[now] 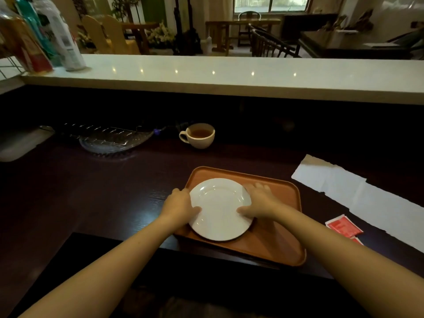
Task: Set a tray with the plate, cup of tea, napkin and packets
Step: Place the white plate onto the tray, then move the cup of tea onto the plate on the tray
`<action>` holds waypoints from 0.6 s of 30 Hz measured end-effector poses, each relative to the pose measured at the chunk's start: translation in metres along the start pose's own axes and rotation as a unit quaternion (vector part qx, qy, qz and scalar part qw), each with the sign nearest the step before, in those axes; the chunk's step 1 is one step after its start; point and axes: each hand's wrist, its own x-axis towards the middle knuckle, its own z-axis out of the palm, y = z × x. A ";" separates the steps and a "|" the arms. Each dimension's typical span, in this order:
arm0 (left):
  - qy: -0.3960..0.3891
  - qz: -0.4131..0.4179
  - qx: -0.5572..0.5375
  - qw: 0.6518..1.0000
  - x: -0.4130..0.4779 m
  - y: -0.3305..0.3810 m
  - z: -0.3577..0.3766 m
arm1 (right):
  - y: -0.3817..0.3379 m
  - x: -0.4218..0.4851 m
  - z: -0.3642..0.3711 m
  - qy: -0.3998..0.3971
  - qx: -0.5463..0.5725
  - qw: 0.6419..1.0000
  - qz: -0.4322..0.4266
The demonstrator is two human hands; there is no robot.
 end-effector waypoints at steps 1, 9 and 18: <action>0.008 -0.003 0.002 1.000 0.001 0.001 -0.005 | -0.001 0.001 -0.004 -0.006 0.011 1.000 -0.002; 0.046 -0.067 -0.161 0.984 0.020 -0.017 -0.051 | -0.033 0.023 -0.037 0.030 0.147 0.989 -0.017; 0.049 0.015 -0.261 0.964 0.109 -0.041 -0.075 | -0.070 0.084 -0.031 0.052 0.274 0.960 0.013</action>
